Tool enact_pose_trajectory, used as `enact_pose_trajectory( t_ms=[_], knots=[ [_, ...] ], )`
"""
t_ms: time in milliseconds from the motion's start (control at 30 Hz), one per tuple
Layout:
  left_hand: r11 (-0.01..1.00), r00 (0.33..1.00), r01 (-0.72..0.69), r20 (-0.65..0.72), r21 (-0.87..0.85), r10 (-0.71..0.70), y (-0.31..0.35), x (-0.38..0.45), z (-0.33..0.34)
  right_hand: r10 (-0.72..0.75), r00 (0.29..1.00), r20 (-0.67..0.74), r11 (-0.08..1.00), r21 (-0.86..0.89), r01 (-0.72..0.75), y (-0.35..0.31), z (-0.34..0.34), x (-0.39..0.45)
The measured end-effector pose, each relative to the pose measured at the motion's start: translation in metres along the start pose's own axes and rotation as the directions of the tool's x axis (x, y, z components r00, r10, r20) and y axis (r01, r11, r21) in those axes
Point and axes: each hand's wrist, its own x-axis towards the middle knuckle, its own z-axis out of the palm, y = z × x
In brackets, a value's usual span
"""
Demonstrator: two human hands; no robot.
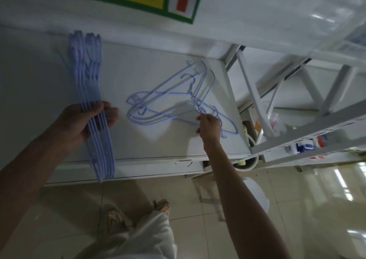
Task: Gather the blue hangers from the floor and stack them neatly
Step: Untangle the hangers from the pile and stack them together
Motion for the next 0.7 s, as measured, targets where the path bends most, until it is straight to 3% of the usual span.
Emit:
enact_pose_trajectory(
  t_ms=[100, 200, 267, 367, 533, 700],
  knots=[
    [0.999, 1.0, -0.018, -0.023, 0.027, 0.019, -0.007, -0.004, 0.008, -0.191, 0.967, -0.17, 0.92, -0.374, 0.116, -0.005, -0.002, 0.008],
    [0.997, 0.996, -0.07, -0.055, 0.045, 0.072, -0.013, -0.009, 0.003, -0.294, 0.955, -0.04, 0.702, -0.687, 0.188, -0.002, -0.001, 0.015],
    [0.995, 0.996, -0.079, -0.046, 0.06, 0.082, -0.011, -0.012, -0.004, -0.309, 0.95, 0.031, 0.57, -0.794, 0.212, 0.003, -0.002, 0.023],
    [0.995, 0.997, -0.065, -0.04, 0.073, 0.068, -0.007, -0.014, -0.016, -0.337, 0.941, 0.022, 0.515, -0.833, 0.204, 0.0, -0.007, 0.035],
    [0.993, 0.997, -0.061, -0.048, 0.097, 0.066, -0.008, -0.013, -0.028, -0.497, 0.866, 0.044, 0.501, -0.801, 0.329, -0.019, -0.012, 0.05],
    [0.994, 0.997, -0.066, -0.027, 0.087, 0.069, -0.009, -0.007, -0.033, -0.44, 0.891, 0.116, 0.507, -0.787, 0.352, -0.033, 0.003, 0.061]
  ],
)
